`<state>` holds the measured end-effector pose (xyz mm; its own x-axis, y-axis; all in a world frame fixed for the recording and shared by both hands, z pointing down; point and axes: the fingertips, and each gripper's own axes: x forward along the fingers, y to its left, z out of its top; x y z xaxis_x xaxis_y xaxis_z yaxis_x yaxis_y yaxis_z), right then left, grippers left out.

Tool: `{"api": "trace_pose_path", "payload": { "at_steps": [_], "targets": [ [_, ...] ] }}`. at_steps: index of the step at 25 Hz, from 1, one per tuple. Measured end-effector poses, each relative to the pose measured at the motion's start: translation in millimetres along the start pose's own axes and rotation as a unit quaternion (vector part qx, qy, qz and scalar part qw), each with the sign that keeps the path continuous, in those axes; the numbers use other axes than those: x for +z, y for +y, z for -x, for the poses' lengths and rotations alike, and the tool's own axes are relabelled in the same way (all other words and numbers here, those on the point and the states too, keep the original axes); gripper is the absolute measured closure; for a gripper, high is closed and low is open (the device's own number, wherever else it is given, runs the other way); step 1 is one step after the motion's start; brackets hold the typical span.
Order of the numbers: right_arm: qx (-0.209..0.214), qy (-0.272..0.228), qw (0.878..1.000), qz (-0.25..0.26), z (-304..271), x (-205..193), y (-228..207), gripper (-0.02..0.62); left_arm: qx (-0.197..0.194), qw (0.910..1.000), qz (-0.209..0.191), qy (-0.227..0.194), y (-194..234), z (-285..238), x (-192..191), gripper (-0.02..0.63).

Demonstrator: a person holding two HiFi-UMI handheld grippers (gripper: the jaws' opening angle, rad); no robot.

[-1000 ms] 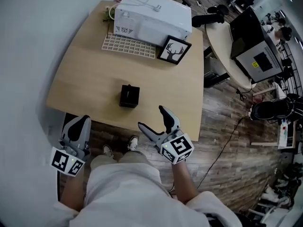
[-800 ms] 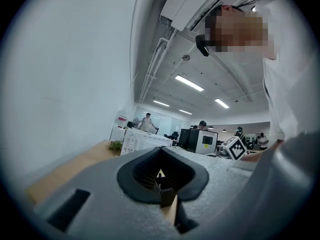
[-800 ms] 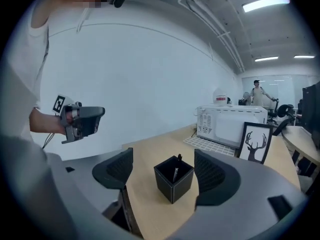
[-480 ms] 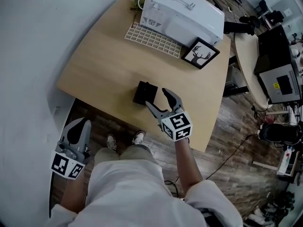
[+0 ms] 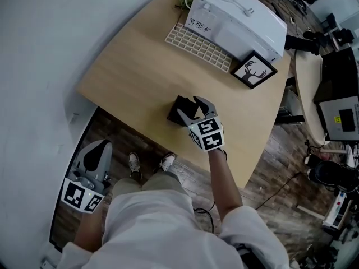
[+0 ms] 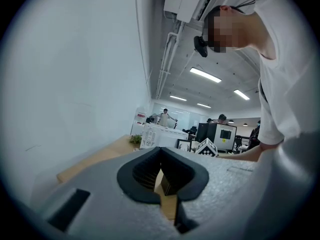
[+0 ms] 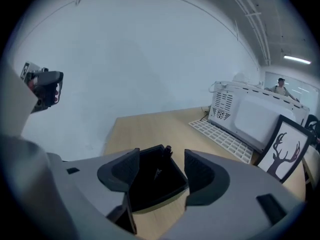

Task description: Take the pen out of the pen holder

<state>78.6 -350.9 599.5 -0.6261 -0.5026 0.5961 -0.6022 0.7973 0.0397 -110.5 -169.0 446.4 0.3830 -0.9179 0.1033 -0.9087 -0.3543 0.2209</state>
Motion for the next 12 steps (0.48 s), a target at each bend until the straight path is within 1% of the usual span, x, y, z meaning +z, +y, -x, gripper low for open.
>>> {"api": "trace_pose_path", "payload": {
  "at_steps": [6, 10, 12],
  "targets": [
    [-0.004, 0.043, 0.998, 0.041, -19, -8, -2, 0.359, 0.026, 0.9996, 0.001, 0.004, 5, 14, -4, 0.592],
    [-0.018, 0.034, 0.998, 0.040, -21, -7, -7, 0.405, 0.035, 0.9994, 0.005, 0.001, 7, 19, -5, 0.592],
    [-0.021, 0.033, 0.998, 0.040, -21, -7, -8, 0.414, 0.037, 0.9993, 0.004, -0.001, 7, 22, -3, 0.592]
  ]
}}
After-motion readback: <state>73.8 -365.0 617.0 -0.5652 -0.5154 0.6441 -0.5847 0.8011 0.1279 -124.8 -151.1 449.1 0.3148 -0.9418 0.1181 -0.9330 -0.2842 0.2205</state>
